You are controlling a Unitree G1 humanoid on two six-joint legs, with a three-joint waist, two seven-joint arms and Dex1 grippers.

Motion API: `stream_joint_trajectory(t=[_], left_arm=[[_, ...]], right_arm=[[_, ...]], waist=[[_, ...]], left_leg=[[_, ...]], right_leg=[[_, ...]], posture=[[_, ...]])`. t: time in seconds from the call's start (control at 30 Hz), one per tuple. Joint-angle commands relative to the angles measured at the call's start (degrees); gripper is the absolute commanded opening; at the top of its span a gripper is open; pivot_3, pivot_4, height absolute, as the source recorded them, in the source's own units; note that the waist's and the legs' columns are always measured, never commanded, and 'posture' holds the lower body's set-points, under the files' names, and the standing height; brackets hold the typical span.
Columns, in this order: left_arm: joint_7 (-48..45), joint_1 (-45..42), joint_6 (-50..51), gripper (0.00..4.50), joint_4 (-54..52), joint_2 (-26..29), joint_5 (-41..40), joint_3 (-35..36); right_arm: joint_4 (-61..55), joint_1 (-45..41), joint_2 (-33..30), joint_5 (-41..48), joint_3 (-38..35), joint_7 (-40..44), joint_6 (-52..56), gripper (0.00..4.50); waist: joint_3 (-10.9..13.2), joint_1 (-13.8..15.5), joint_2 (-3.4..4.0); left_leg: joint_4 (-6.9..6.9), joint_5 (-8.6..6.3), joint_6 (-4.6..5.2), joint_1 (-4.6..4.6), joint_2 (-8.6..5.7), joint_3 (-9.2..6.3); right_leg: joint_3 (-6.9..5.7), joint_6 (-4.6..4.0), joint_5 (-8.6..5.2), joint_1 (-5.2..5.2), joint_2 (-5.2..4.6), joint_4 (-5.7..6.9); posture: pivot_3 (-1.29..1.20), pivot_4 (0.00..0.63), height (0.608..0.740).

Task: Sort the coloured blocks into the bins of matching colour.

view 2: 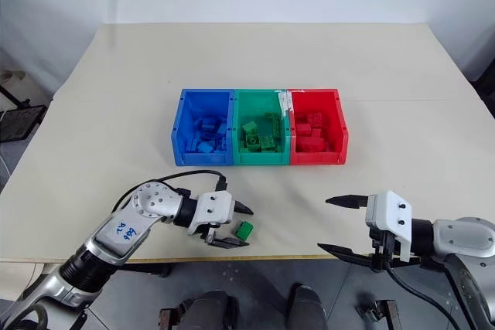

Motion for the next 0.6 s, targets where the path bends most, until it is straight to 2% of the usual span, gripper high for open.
stream_joint_trajectory(t=[0.03,0.1,0.2,0.37,0.5,0.6], left_arm=[[-0.2,0.4,0.8,2.04,-1.4,-0.2,0.1,-0.2],[0.1,0.4,0.4,1.57,-1.4,-0.5,-0.2,0.4],[1.6,-0.2,-0.8,1.57,-0.9,-2.3,-2.7,4.1],[10.3,-4.7,-2.9,1.57,2.6,-11.1,-6.4,13.3],[19.1,-12.2,-6.1,1.57,12.1,-17.2,-3.0,16.0],[26.4,-19.7,-8.9,1.57,23.1,-21.2,1.1,16.3]], right_arm=[[-1.4,0.8,0.4,0.0,-0.6,-0.9,-1.4,4.50],[-1.2,1.0,0.4,-0.1,-0.4,-1.1,-1.7,4.50],[-0.8,1.0,1.4,-0.1,-1.0,-2.7,-2.5,4.50],[-2.0,0.1,6.5,3.5,-5.6,-11.5,0.9,4.50],[-2.9,-0.6,10.3,4.6,-8.6,-18.8,2.5,4.50],[-3.6,-0.8,12.5,4.4,-9.6,-23.3,3.1,4.50]], waist=[[0.0,0.0,0.00],[0.0,0.0,0.00],[0.0,0.1,-0.01],[0.0,0.5,-0.02],[0.0,1.1,-0.02],[0.0,1.5,-0.03]], left_leg=[[0.00,0.00,0.00,0.00,0.00,-0.01],[0.00,0.00,0.00,0.00,0.00,0.00],[0.01,0.00,0.00,0.00,0.01,-0.01],[0.12,0.00,0.00,-0.05,0.01,-0.05],[0.16,0.00,0.00,-0.04,-0.01,-0.01],[0.16,0.01,0.01,-0.03,-0.05,0.01]], right_leg=[[-0.01,0.00,0.00,0.00,0.00,0.00],[0.00,0.00,0.00,0.00,0.00,0.00],[0.00,0.00,0.00,0.00,0.00,0.00],[-0.01,0.00,0.00,0.01,0.00,0.02],[0.00,0.00,0.00,0.03,0.00,0.02],[-0.01,0.01,0.01,0.04,0.00,0.00]], posture=[[0.00,0.150,0.740],[0.00,0.150,0.740],[0.00,0.150,0.740],[0.00,0.150,0.740],[0.00,0.150,0.740],[0.00,0.150,0.740]])
